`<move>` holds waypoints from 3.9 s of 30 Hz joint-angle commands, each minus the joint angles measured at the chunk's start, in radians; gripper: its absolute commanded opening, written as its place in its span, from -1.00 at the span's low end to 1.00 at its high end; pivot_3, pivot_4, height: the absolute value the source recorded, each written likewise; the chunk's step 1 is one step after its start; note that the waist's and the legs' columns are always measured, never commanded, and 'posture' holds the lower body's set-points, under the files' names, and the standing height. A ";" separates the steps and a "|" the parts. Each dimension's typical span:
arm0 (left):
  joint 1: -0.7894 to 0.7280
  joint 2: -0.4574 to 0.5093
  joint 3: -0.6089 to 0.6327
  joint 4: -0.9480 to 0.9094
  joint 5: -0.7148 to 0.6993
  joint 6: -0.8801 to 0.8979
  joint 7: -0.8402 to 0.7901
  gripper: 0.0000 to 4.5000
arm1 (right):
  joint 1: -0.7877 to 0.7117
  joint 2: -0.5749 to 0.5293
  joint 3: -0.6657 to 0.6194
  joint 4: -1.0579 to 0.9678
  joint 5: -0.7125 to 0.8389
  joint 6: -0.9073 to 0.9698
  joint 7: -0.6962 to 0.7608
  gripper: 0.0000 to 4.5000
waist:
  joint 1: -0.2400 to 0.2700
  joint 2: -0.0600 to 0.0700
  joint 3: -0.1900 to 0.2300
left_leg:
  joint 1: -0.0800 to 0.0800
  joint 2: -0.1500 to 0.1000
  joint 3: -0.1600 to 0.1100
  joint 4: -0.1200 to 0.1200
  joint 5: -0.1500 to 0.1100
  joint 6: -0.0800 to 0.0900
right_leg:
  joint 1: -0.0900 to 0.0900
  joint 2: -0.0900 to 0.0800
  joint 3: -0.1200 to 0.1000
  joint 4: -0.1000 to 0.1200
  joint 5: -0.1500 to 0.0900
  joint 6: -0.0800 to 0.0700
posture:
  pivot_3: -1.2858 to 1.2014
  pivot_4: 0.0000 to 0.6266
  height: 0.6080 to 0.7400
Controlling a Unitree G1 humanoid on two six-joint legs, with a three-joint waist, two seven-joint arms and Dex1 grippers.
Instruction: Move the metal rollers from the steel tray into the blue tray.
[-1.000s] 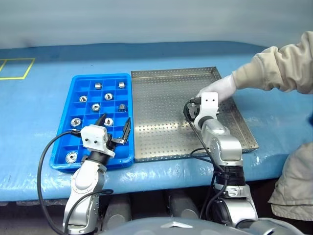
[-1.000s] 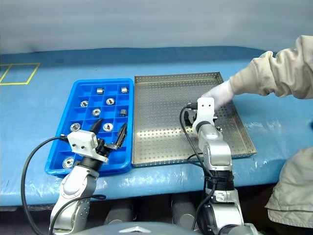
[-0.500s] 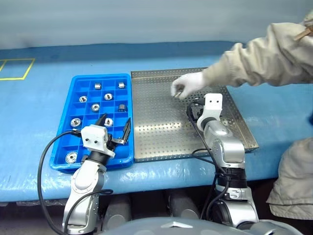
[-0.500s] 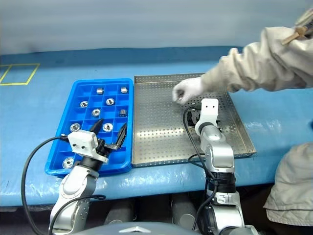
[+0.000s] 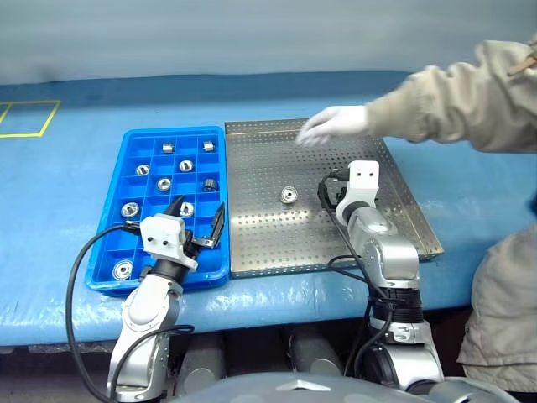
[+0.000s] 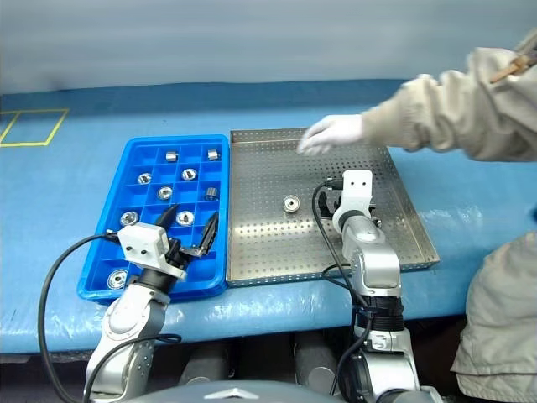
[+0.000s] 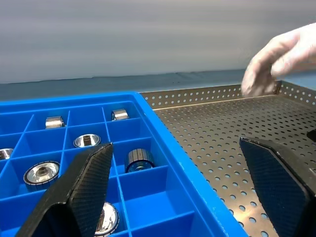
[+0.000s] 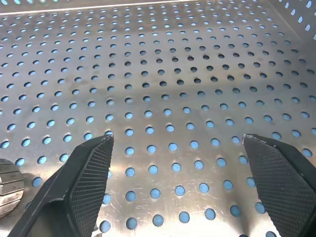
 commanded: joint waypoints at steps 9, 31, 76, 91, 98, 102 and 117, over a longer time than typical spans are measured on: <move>-0.012 -0.003 -0.015 -0.048 -0.002 0.007 0.008 1.00 | -0.037 0.035 0.089 -0.105 0.074 -0.011 0.109 0.96 | -0.002 0.000 0.000 | 0.000 0.000 0.000 0.000 0.000 0.000 | 0.000 0.000 0.000 0.000 0.000 0.000 | 0.05 -0.52 1.00; 0.030 0.017 -0.029 -0.078 -0.004 0.007 0.013 1.00 | -0.068 0.070 0.166 0.184 0.053 -0.139 0.168 0.53 | 0.009 0.000 0.000 | 0.000 0.000 0.000 0.001 0.000 0.000 | 0.001 0.000 0.000 0.000 0.001 0.001 | 0.10 -0.52 1.00; 0.338 0.106 -0.068 -0.223 0.028 0.017 -0.009 1.00 | -0.175 -0.042 0.570 -0.116 0.067 0.248 0.447 0.24 | 0.119 0.000 0.000 | -0.001 0.000 -0.001 0.000 0.000 0.000 | -0.001 0.000 -0.002 0.000 -0.005 -0.008 | 0.24 -0.52 1.00; 0.246 0.195 -0.112 -0.213 -0.018 0.103 -0.113 1.00 | -0.097 -0.002 0.257 -0.228 0.086 0.165 0.266 0.99 | 0.098 0.001 -0.001 | -0.001 0.000 0.001 0.001 0.000 0.000 | -0.002 -0.001 -0.002 0.000 -0.005 -0.008 | 0.12 -0.52 1.00; 0.127 0.230 -0.145 -0.151 -0.062 0.134 -0.207 1.00 | -0.026 -0.075 0.098 -0.280 0.060 0.172 0.177 0.99 | 0.045 0.001 -0.001 | -0.001 0.000 0.001 0.000 0.000 0.000 | -0.002 -0.001 -0.001 0.000 -0.004 -0.007 | 0.04 -0.52 1.00; 0.067 0.245 -0.158 -0.117 -0.079 0.141 -0.255 1.00 | 0.014 -0.080 0.023 -0.296 0.046 0.185 0.116 0.99 | 0.000 0.002 -0.001 | 0.000 0.000 0.001 0.000 0.000 0.000 | -0.002 -0.001 0.000 0.001 -0.004 -0.007 | -0.03 -0.52 1.00; 0.000 0.248 -0.169 -0.068 -0.106 0.144 -0.304 1.00 | 0.149 -0.047 -0.085 -0.302 0.068 0.212 0.053 0.99 | -0.094 0.004 -0.002 | 0.000 0.000 0.002 0.001 0.000 0.000 | 0.000 0.000 0.002 0.001 -0.002 -0.003 | -0.07 -0.52 1.00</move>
